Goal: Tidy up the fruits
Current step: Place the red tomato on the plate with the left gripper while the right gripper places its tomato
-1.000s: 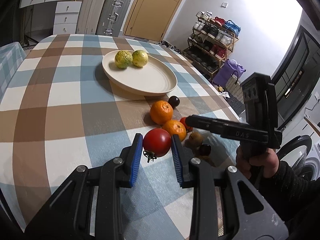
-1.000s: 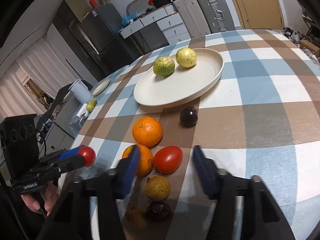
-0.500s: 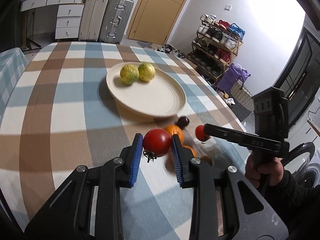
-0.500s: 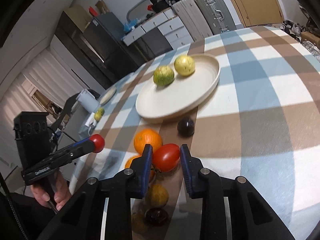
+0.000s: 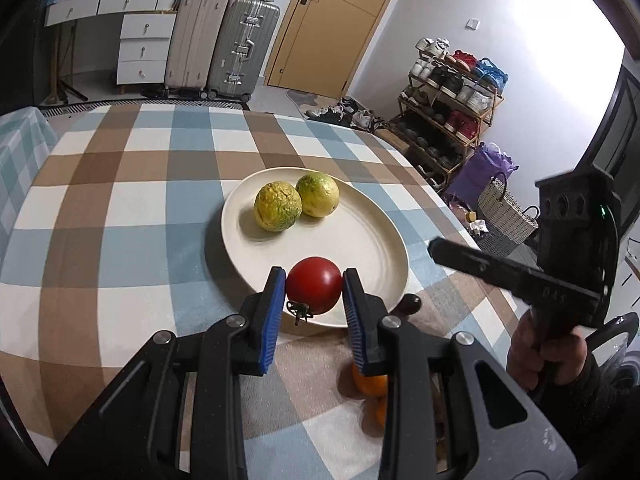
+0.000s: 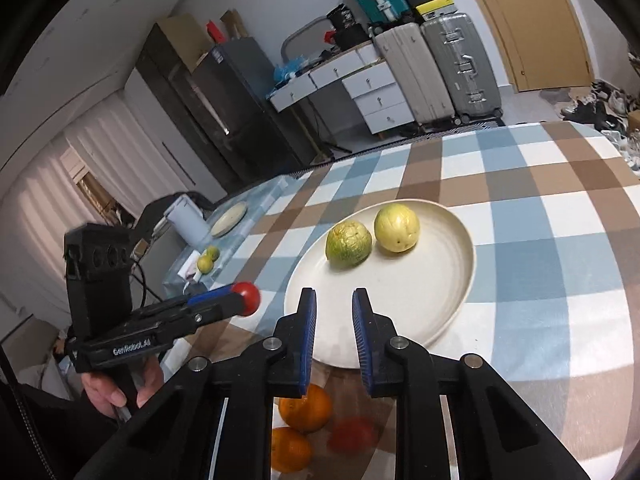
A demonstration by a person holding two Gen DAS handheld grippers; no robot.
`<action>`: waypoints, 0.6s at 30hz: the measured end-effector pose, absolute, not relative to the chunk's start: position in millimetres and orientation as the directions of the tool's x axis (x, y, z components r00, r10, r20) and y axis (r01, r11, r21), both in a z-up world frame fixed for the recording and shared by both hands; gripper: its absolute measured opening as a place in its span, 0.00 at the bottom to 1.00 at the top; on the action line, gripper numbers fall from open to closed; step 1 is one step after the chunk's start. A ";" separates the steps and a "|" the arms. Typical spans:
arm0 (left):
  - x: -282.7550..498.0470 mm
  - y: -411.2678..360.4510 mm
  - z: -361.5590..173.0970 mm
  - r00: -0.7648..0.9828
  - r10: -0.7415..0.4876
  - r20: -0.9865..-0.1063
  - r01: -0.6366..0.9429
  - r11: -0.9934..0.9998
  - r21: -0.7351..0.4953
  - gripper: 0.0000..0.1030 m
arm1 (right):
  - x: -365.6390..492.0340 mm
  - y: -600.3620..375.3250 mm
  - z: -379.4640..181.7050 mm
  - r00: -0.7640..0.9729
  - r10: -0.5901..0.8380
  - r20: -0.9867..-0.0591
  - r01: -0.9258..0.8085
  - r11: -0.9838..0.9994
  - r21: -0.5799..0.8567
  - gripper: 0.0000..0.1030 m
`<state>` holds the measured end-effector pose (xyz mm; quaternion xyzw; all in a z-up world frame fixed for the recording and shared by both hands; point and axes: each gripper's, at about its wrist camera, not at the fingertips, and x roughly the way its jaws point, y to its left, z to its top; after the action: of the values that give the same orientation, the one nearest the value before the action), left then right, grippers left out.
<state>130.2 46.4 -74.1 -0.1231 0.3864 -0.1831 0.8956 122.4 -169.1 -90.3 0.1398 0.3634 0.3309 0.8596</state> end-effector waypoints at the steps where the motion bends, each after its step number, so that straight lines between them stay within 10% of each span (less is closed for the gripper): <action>1: 131.4 46.4 -76.1 0.634 -0.422 -0.648 0.231 0.903 -0.362 0.25 | 120.6 -169.5 -92.3 0.519 0.670 -0.531 -0.471 0.742 0.477 0.20; 18: 103.1 41.0 -82.5 0.634 -0.413 -0.654 0.222 0.907 -0.357 0.25 | 17.6 -218.1 -143.2 0.475 0.650 -0.594 -0.401 0.760 0.511 0.46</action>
<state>103.1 41.0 -82.5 -0.1224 0.3892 -0.1773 0.8956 17.6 -218.1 -143.2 0.1526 0.4073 0.3107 0.8451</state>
